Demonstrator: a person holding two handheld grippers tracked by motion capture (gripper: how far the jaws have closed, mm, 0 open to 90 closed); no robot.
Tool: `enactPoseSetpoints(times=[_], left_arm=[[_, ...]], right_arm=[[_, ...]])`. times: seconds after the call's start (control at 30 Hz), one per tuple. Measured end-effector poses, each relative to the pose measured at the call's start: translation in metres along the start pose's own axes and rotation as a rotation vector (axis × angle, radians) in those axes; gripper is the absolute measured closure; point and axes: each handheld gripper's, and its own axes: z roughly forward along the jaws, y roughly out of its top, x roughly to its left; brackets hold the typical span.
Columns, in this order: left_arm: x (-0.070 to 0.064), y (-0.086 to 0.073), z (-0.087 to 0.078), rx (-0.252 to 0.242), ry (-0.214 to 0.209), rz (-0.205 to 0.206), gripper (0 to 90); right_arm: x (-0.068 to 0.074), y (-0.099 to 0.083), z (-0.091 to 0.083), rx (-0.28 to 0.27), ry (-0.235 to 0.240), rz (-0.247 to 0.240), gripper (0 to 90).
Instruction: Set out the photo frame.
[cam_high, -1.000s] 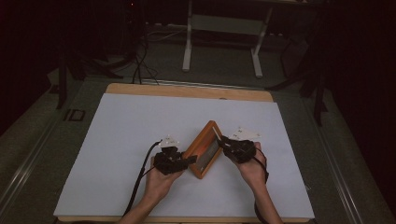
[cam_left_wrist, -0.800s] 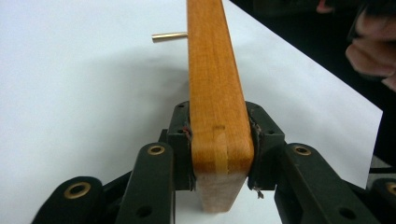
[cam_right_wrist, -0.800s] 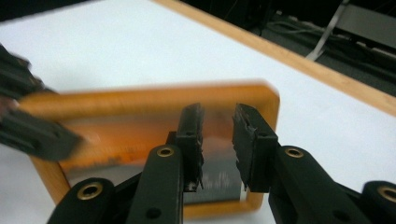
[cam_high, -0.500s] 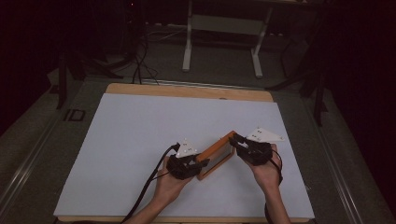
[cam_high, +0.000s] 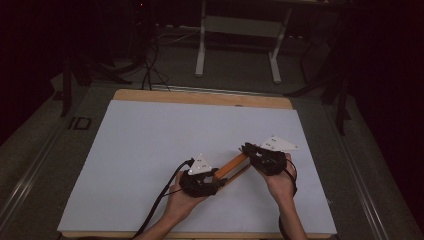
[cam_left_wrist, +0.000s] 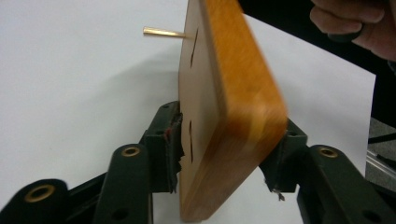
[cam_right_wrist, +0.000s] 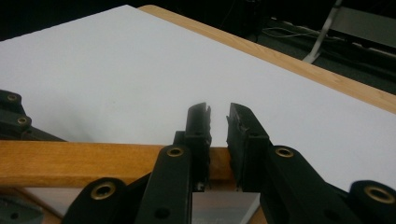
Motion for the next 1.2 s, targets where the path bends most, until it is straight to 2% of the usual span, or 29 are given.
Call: enactPoseSetpoints(times=[0.1, 0.33, 0.43, 0.53, 0.67, 0.8, 0.97, 1.1, 1.2], left_arm=[[0.001, -0.006, 0.003, 0.008, 0.006, -0.012, 53.2], [0.006, -0.018, 0.014, 0.082, 0.035, -0.027, 56.2], [0.006, -0.019, 0.017, 0.087, 0.027, -0.017, 61.7], [0.006, -0.017, 0.015, 0.092, 0.045, 0.018, 66.8], [0.014, -0.014, 0.011, 0.108, 0.016, -0.005, 68.9], [0.018, -0.009, 0.005, 0.122, 0.006, 0.015, 69.0], [0.024, 0.0, -0.005, 0.146, -0.022, 0.022, 69.0], [0.028, 0.006, -0.014, 0.143, -0.031, 0.038, 69.0], [0.034, 0.014, -0.027, 0.119, -0.06, 0.03, 69.0]], right_arm=[[-0.001, -0.002, 0.0, -0.009, 0.006, 0.012, 78.0], [-0.002, -0.001, -0.001, -0.005, 0.005, 0.005, 76.6], [-0.003, -0.001, -0.001, -0.004, 0.007, 0.01, 75.5], [-0.005, -0.001, -0.004, -0.004, 0.008, 0.013, 73.9], [-0.006, 0.0, -0.007, -0.015, 0.009, 0.011, 72.1], [-0.009, 0.001, -0.01, -0.019, 0.013, 0.009, 70.6], [-0.009, 0.001, -0.012, -0.017, 0.03, 0.001, 68.7], [-0.006, 0.003, -0.013, -0.013, 0.048, -0.013, 67.4], [-0.001, 0.006, -0.014, -0.007, 0.076, -0.053, 64.5]])
